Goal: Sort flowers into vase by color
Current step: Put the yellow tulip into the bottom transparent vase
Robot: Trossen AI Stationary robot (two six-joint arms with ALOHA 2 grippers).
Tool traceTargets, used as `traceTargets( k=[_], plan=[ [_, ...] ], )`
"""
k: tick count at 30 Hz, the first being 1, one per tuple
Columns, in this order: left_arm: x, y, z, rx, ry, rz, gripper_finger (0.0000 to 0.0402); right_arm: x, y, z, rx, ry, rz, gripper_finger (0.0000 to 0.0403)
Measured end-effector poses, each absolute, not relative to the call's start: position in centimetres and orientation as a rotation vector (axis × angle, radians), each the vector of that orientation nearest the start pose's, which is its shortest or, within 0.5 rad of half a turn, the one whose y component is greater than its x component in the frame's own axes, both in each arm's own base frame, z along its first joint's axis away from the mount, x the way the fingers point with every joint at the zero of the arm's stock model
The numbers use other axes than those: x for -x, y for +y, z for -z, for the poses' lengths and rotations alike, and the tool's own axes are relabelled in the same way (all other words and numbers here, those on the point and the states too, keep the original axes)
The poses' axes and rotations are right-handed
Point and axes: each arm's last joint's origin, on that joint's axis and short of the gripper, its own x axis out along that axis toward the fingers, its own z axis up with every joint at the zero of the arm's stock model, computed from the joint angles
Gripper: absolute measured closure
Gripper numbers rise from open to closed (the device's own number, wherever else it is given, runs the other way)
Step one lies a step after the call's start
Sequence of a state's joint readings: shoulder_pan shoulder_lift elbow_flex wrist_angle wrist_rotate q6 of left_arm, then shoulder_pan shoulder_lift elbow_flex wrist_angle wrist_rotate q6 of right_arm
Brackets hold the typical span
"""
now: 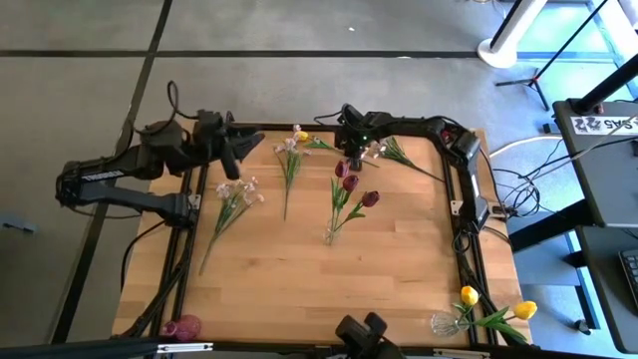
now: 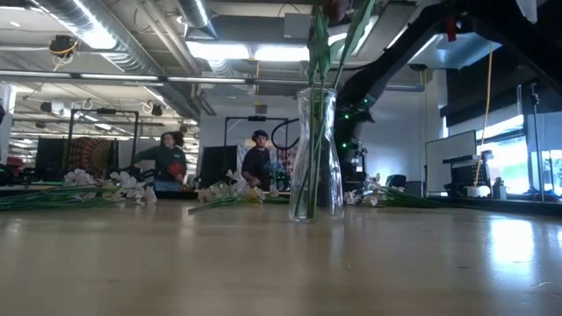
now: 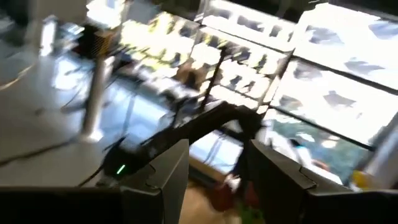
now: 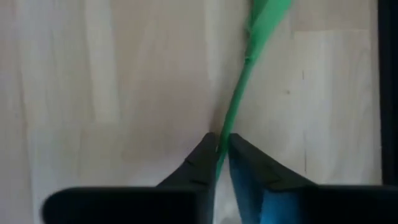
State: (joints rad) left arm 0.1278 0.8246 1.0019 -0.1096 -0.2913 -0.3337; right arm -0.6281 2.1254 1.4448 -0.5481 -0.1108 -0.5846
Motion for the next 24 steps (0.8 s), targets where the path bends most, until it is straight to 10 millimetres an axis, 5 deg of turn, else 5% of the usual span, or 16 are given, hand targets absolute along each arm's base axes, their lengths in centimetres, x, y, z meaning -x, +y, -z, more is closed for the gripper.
traceTargets(
  k=[6, 12, 24],
  plan=[
    [-16.4, 1.8, -42.2, 0.221, -0.26, -0.221, 0.0241, -34.1, -24.3, -13.0, 0.005, 1.217, 0.108, 0.0392],
    [-15.8, -0.5, -44.1, 0.085, -0.43, 0.236, 0.0241, -33.5, -23.8, -15.4, -0.032, 1.177, 0.146, 0.0399],
    [-16.0, -2.8, -43.9, 0.172, -0.393, 0.453, 0.0241, -31.1, -20.2, -30.1, 0.128, 0.774, 0.257, 0.0399]
  ],
)
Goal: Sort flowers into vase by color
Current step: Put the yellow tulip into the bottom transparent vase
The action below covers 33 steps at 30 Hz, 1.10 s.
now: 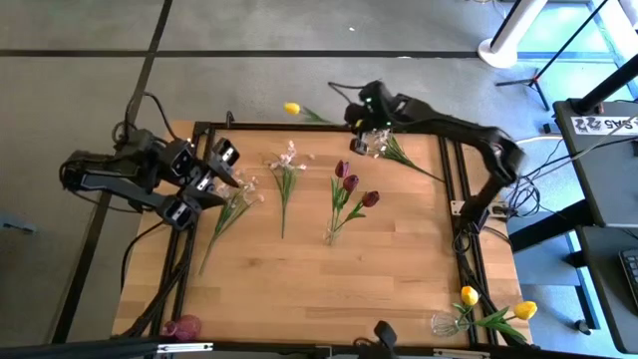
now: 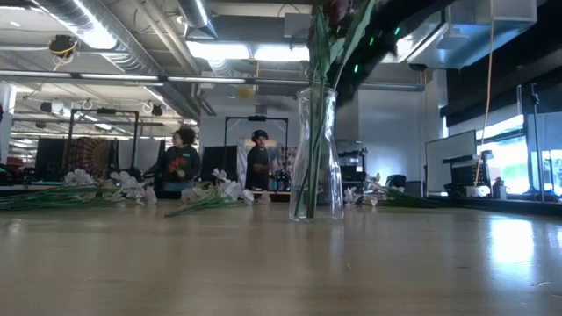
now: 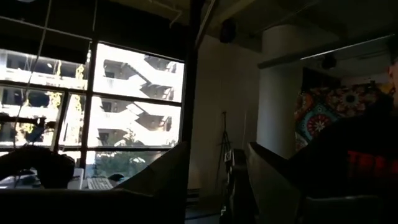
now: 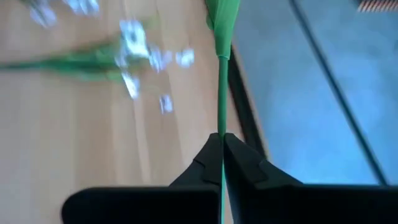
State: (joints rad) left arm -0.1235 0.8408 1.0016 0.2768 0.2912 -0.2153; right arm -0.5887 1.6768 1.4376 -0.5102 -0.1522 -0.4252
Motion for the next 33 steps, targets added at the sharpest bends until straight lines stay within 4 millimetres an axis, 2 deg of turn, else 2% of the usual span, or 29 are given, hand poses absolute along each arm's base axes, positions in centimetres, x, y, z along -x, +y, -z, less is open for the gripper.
traceTargets(
  k=[3, 7, 14, 20, 24, 29, 33],
  plan=[
    [-16.2, -3.0, -43.9, 0.192, -0.39, 0.442, 0.0241, -30.1, -18.4, -33.3, 0.182, 0.672, 0.26, 0.0401],
    [-16.8, -2.8, -43.6, 0.226, -0.38, 0.293, 0.0241, -28.5, -15.6, -37.7, 0.232, 0.499, 0.265, 0.0401],
    [-19.3, -2.3, -42.4, 0.211, -0.334, 0.033, 0.0241, -26.5, -10.2, -42.7, 0.265, 0.24, 0.149, 0.0401],
    [-22.4, -1.6, -41.3, 0.222, -0.334, -0.073, 0.0241, -26.6, -6.3, -44.6, 0.194, 0.089, 0.046, 0.0402],
    [-24.6, -0.3, -40.7, 0.265, -0.404, -0.119, 0.0241, -27.3, -4.0, -45.3, 0.159, -0.002, -0.045, 0.0402],
    [-26.1, 0.8, -40.2, 0.201, -0.44, -0.14, 0.0241, -27.8, -2.7, -45.7, 0.074, -0.065, -0.043, 0.0402],
    [-27.0, 1.8, -40.0, 0.123, -0.423, -0.19, 0.0241, -28.5, -2.2, -45.3, 0.043, -0.045, 0.017, 0.0402]
  ],
)
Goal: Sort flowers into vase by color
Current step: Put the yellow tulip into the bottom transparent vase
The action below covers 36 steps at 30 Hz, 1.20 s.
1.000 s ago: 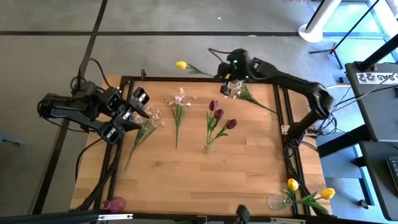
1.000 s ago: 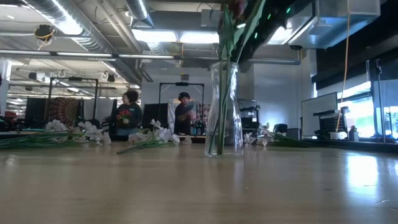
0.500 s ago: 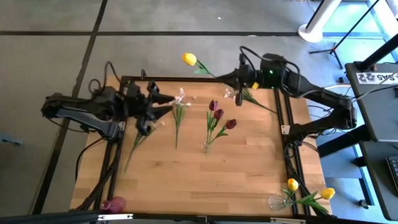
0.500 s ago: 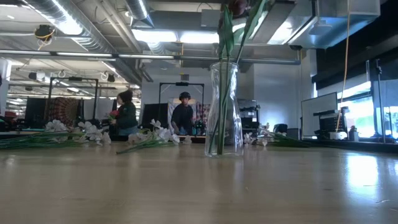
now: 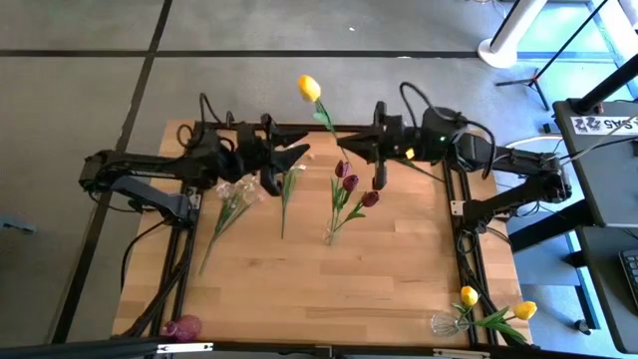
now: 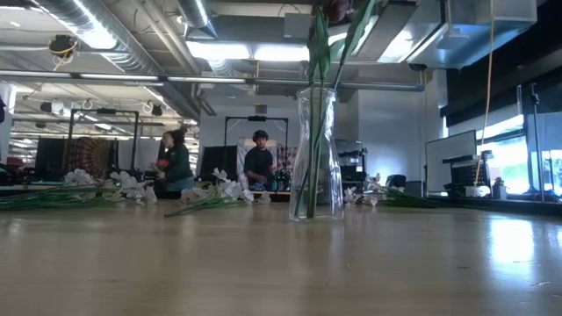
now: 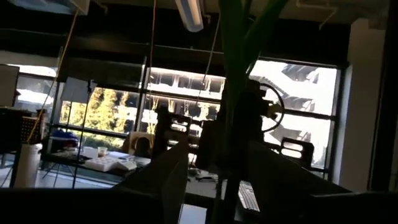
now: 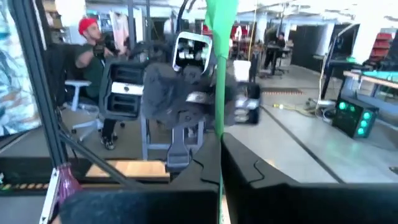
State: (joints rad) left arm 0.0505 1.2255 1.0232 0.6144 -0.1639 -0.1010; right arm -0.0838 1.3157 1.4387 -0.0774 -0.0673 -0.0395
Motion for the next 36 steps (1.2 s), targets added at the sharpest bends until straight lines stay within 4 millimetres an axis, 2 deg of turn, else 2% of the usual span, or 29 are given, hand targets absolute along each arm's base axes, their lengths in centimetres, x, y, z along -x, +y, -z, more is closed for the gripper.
traceTargets(
  k=[9, 16, 19, 24, 27, 31, 36],
  plan=[
    [-28.9, 2.3, -39.1, 0.101, -0.374, -0.178, 0.0241, -31.5, -2.5, -43.0, -0.003, 0.027, 0.017, 0.0402],
    [-29.1, 2.5, -39.0, 0.134, -0.382, -0.211, 0.025, -32.2, -2.6, -42.5, -0.005, 0.029, 0.021, 0.0402],
    [-29.0, 2.5, -39.0, 0.149, -0.387, -0.231, 0.0287, -32.2, -2.6, -42.5, -0.005, 0.026, 0.051, 0.0402],
    [-29.0, 1.5, -39.3, 0.146, -0.413, -0.209, 0.0382, -32.2, -2.6, -42.9, 0.002, -0.016, 0.038, 0.0402],
    [-29.0, 1.2, -39.3, 0.14, -0.409, -0.222, 0.0393, -32.2, -2.5, -42.9, 0.006, -0.017, 0.027, 0.0397],
    [-29.0, 1.2, -39.2, 0.139, -0.401, -0.22, 0.0397, -32.2, -2.6, -42.9, 0.015, -0.017, 0.03, 0.0356],
    [-27.7, 0.8, -39.8, 0.132, -0.352, -0.196, 0.0399, -31.4, -2.4, -43.8, 0.046, -0.051, -0.015, 0.0254]
  ],
)
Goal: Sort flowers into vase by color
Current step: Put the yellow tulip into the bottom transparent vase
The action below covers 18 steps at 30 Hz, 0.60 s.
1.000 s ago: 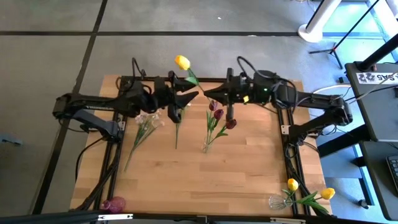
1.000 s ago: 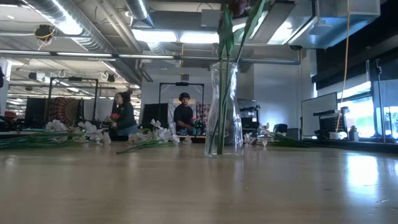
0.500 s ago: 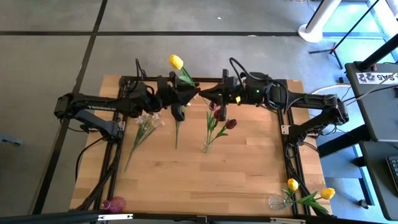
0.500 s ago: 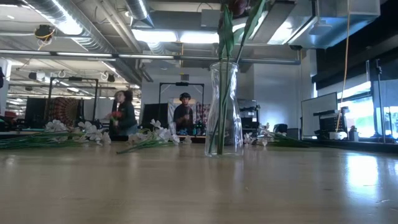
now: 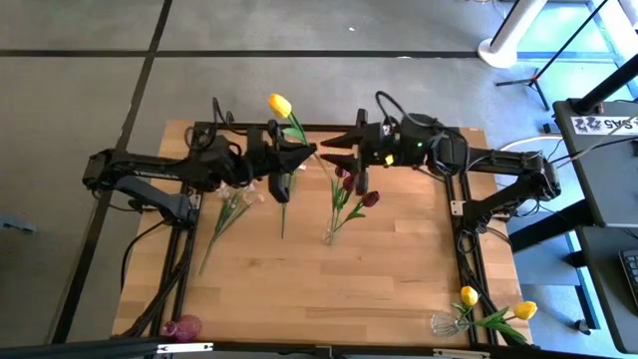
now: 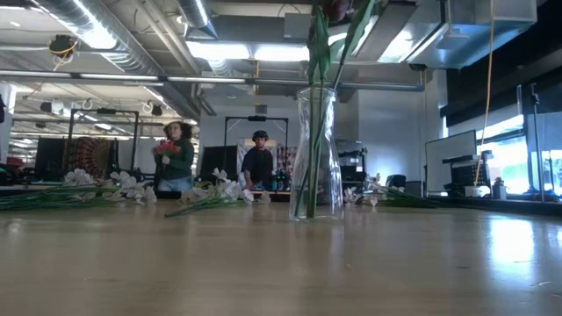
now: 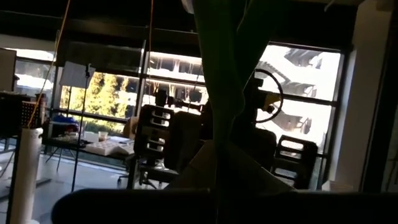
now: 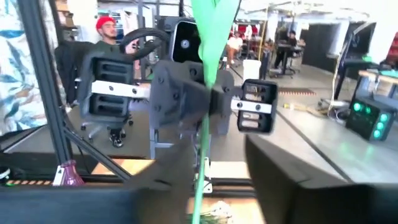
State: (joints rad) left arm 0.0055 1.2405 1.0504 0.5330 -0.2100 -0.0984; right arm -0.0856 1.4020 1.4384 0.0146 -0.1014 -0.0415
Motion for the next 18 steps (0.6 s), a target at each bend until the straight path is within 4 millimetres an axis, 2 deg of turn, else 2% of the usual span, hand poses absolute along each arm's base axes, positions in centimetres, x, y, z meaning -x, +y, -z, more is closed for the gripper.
traceTargets(
  k=[4, 8, 14, 18],
  plan=[
    [-26.5, 0.1, -40.4, 0.106, -0.321, -0.175, 0.0399, -30.5, -1.8, -44.3, 0.126, -0.054, -0.051, 0.0172],
    [-26.2, -0.9, -40.2, 0.125, -0.287, -0.121, 0.04, -29.7, -0.8, -45.1, 0.226, -0.098, -0.076, 0.012],
    [-24.9, -4.5, -41.0, 0.132, -0.316, 0.026, 0.0401, -28.4, -0.2, -46.5, 0.292, -0.177, -0.08, 0.0111],
    [-23.6, -6.1, -41.8, 0.111, -0.356, 0.089, 0.0401, -28.1, 0.3, -47.3, 0.312, -0.255, -0.087, 0.0115]
  ],
)
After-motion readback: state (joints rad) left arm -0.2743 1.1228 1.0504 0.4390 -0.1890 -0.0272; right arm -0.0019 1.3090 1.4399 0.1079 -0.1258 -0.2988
